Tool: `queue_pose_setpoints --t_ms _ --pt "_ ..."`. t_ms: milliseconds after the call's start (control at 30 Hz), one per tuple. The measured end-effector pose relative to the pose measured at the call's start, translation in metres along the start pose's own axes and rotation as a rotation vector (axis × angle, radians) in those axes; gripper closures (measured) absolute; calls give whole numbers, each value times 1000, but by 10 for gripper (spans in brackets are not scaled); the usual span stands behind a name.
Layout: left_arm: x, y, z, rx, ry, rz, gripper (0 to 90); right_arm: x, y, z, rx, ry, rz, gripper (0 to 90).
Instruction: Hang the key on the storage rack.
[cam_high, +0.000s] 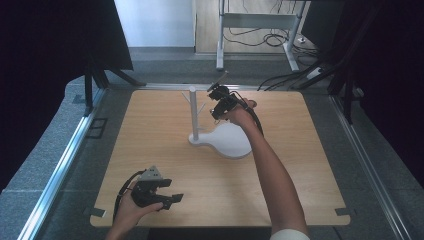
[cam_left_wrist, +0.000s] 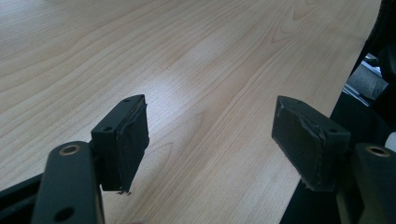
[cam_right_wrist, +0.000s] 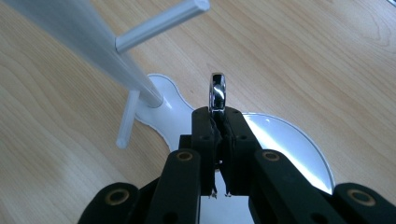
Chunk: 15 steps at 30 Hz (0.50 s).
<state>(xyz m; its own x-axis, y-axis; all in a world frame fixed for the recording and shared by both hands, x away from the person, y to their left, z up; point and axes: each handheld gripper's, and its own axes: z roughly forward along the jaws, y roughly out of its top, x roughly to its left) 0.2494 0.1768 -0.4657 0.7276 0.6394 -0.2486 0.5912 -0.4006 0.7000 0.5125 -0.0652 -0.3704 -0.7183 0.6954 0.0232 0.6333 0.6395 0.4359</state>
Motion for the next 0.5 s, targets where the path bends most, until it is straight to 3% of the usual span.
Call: queue_pose_setpoints --t_ms 500 --pt "-2 1 2 4 -2 4 277 -1 14 -3 -24 -7 3 845"
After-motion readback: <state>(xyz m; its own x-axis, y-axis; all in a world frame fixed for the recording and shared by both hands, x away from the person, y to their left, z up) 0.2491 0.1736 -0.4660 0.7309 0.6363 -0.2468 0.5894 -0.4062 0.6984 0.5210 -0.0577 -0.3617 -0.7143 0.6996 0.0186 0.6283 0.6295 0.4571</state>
